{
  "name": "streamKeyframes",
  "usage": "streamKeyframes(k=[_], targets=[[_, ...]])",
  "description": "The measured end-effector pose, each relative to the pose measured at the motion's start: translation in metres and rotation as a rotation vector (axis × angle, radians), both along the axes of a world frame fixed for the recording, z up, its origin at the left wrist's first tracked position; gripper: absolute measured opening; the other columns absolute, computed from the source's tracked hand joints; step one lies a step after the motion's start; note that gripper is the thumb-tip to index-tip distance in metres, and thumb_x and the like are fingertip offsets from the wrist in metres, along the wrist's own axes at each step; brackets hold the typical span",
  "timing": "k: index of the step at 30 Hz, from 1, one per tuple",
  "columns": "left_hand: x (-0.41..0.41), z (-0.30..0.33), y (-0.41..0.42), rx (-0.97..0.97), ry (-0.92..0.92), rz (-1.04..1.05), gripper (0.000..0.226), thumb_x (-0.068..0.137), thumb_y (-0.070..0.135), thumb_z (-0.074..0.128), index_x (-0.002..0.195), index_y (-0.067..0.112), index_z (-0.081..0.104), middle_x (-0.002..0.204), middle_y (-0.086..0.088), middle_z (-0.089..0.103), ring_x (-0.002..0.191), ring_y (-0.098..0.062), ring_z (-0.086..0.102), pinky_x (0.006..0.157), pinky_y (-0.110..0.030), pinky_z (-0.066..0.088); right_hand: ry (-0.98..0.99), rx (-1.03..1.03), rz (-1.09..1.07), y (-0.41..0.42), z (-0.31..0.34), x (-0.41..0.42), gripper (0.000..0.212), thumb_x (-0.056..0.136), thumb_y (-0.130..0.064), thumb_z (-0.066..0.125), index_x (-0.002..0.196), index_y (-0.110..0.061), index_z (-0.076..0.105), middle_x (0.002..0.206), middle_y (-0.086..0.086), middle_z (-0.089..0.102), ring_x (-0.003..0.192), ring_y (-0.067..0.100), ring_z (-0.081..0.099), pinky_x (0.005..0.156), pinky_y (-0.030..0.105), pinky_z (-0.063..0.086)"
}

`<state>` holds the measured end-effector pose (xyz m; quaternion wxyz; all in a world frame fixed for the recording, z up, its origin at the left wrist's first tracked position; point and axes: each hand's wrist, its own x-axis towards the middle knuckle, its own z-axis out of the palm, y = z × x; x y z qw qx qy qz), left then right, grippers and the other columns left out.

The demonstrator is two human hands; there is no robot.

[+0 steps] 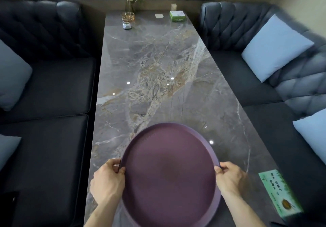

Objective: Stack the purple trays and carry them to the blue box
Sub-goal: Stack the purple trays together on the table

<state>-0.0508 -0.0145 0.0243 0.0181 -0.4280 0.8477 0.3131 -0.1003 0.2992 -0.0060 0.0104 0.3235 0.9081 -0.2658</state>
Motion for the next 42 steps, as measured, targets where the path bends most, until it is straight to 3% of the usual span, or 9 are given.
streamKeyframes(k=[5, 7, 11, 16, 20, 29, 42], targets=[[-0.001, -0.001, -0.002, 0.014, 0.013, -0.015, 0.021, 0.080, 0.024, 0.074, 0.099, 0.033, 0.074, 0.088, 0.010, 0.077, 0.096, -0.026, 0.068, 0.081, -0.036, 0.049, -0.062, 0.158, 0.134, -0.003, 0.015, -0.001, 0.002, 0.083, -0.019, 0.074, 0.084, -0.019, 0.073, 0.083, 0.006, 0.073, 0.079, 0.033, 0.065, 0.061, 0.028, 0.041], [-0.001, -0.001, -0.003, 0.014, 0.019, -0.020, 0.020, 0.080, 0.023, 0.075, 0.099, 0.031, 0.074, 0.087, 0.010, 0.077, 0.094, -0.026, 0.068, 0.081, -0.036, 0.049, -0.102, 0.224, 0.185, -0.004, 0.019, -0.003, 0.005, 0.085, -0.021, 0.071, 0.080, -0.020, 0.069, 0.077, 0.005, 0.068, 0.070, 0.031, 0.059, 0.057, 0.029, 0.041], [-0.001, -0.003, -0.003, 0.005, 0.011, -0.024, 0.021, 0.080, 0.023, 0.075, 0.100, 0.029, 0.075, 0.087, 0.009, 0.077, 0.095, -0.026, 0.068, 0.082, -0.036, 0.048, -0.168, 0.164, 0.142, -0.002, 0.025, -0.009, 0.010, 0.083, -0.022, 0.073, 0.076, -0.021, 0.066, 0.061, -0.004, 0.049, 0.065, 0.027, 0.050, 0.057, 0.028, 0.042], [-0.002, -0.003, -0.004, -0.007, 0.009, -0.026, 0.021, 0.080, 0.022, 0.075, 0.100, 0.028, 0.075, 0.087, 0.008, 0.077, 0.095, -0.026, 0.068, 0.082, -0.037, 0.049, -0.247, 0.044, 0.092, 0.002, 0.028, -0.018, 0.012, 0.079, -0.025, 0.077, 0.075, -0.023, 0.065, 0.072, 0.002, 0.061, 0.072, 0.030, 0.057, 0.063, 0.028, 0.044], [-0.002, -0.004, -0.006, -0.073, -0.018, -0.117, 0.019, 0.081, 0.023, 0.075, 0.100, 0.027, 0.072, 0.087, 0.008, 0.077, 0.093, -0.029, 0.069, 0.073, -0.035, 0.045, -0.262, 0.030, 0.090, 0.004, 0.027, -0.020, 0.013, 0.079, -0.025, 0.078, 0.076, -0.022, 0.066, 0.075, 0.004, 0.066, 0.075, 0.030, 0.060, 0.065, 0.029, 0.045], [-0.005, -0.010, -0.013, -0.179, -0.053, -0.279, 0.017, 0.081, 0.027, 0.073, 0.095, 0.023, 0.067, 0.090, 0.003, 0.076, 0.090, -0.033, 0.069, 0.071, -0.037, 0.049, -0.260, 0.040, 0.093, 0.003, 0.027, -0.021, 0.015, 0.078, -0.025, 0.079, 0.072, -0.022, 0.065, 0.071, 0.004, 0.063, 0.075, 0.032, 0.061, 0.061, 0.029, 0.045], [-0.009, -0.013, -0.019, -0.227, -0.115, -0.352, 0.021, 0.079, 0.029, 0.074, 0.096, 0.021, 0.063, 0.099, 0.001, 0.068, 0.088, -0.033, 0.065, 0.065, -0.035, 0.041, -0.278, 0.064, 0.117, 0.004, 0.026, -0.022, 0.019, 0.079, -0.025, 0.078, 0.071, -0.017, 0.062, 0.066, 0.002, 0.062, 0.074, 0.032, 0.060, 0.062, 0.029, 0.044]])
